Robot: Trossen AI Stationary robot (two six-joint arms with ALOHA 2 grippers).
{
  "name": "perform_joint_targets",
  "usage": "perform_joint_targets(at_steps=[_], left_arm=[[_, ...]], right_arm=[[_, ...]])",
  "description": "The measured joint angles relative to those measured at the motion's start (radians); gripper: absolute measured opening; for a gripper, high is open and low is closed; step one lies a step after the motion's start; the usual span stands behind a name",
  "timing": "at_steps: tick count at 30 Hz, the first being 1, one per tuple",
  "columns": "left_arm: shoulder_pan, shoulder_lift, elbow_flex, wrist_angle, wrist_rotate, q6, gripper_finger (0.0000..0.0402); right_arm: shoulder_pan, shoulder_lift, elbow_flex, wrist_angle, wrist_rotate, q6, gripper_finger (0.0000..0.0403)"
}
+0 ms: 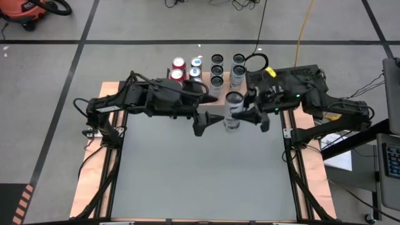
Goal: Place canned beverage on shelf
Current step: Put the white-blue soda can on the shelf aligned with the other white-blue soda cans
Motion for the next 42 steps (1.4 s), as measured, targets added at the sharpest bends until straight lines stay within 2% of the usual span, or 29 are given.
perform_joint_targets(at_steps=[10, 18, 24, 39, 42], left_arm=[[0.000, 0.042, -0.002, 0.071, 0.027, -0.001, 0.0370], [0.000, 0.075, -0.002, 0.075, 0.052, -0.001, 0.0371], [-0.001, 0.107, -0.002, 0.075, 0.079, -0.028, 0.0366], [-0.004, 0.113, -0.001, 0.072, 0.058, -0.042, 0.0253], [-0.004, 0.113, -0.001, 0.071, 0.058, -0.046, 0.0242]], right_arm=[[-0.002, -0.016, 0.000, 0.179, 0.000, 0.016, 0.0214], [-0.002, -0.016, 0.000, 0.185, 0.005, 0.015, 0.0214], [-0.002, -0.016, 0.000, 0.198, 0.051, -0.002, 0.0215], [-0.002, -0.016, 0.000, 0.221, 0.048, -0.007, 0.0216], [-0.002, -0.016, 0.001, 0.221, 0.048, -0.005, 0.0223]])
